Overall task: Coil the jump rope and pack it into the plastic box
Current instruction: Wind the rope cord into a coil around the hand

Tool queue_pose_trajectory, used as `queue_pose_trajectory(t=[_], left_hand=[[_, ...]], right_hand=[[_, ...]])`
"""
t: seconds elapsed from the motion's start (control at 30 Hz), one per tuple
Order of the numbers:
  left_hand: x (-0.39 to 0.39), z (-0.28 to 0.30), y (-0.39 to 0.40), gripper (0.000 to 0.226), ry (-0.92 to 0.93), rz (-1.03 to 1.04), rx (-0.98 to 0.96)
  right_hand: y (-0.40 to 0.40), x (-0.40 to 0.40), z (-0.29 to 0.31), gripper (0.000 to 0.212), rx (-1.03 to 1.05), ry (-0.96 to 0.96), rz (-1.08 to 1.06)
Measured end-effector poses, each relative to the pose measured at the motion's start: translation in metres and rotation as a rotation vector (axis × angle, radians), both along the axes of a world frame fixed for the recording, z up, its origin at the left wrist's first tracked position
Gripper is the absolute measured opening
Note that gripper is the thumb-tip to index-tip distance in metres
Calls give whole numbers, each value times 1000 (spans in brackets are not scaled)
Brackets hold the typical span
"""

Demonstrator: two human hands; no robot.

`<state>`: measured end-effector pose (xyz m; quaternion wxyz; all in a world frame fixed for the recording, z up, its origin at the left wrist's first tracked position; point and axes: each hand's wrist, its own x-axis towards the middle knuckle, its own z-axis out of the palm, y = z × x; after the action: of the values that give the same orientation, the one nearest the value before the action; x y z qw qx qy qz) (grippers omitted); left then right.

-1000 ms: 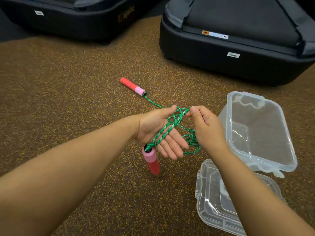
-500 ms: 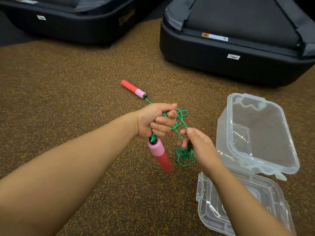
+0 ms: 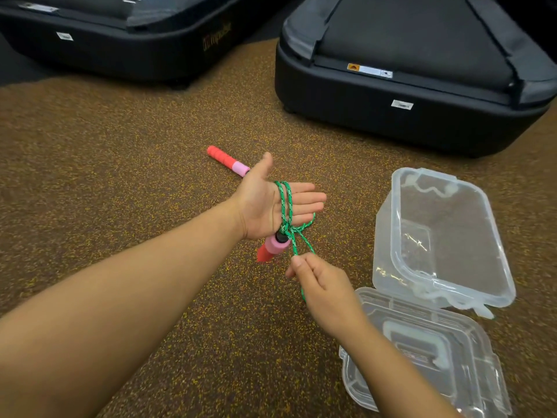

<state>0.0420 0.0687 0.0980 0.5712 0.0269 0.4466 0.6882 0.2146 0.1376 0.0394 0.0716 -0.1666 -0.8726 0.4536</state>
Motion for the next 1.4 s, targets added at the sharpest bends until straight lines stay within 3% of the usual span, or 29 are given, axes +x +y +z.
queue_pose_trajectory(t=[0.1,0.2,0.37,0.63,0.7,0.8,0.87,1.03,1.13,1.27,1.33,1.4], left_hand=[[0,-2,1,116,37,-36,-53],[6,-2,2,122,105,-121,-128],[11,-1,-2,123,149,-268,-120],[13,11,-6,125,191,-612,-106],[13,15,-8,108,209,-677,-95],[18,17,-11,57,336,-585,-68],[18,13,-12,42,340,-483,-34],[9,7,-14,34,234,-438,33],[4,5,-14,35,190,-420,44],[-1,4,-12,37,182,-378,39],[-2,3,-12,39,181,-336,13],[-4,0,-13,43,171,-276,-21]], right_hand=[[-3,2,15,29,72,42,38],[2,-2,31,30,67,117,51],[24,-16,60,19,-189,238,57],[61,-43,74,16,117,265,-32],[65,-44,69,15,89,262,-42],[68,-44,59,14,-23,221,-75],[67,-43,55,16,-83,187,-94],[68,-29,52,28,-355,111,-56],[75,-20,50,26,-264,67,-2],[80,-12,41,20,103,60,7],[83,-8,37,12,112,108,-96],[86,-2,36,11,-54,192,-264]])
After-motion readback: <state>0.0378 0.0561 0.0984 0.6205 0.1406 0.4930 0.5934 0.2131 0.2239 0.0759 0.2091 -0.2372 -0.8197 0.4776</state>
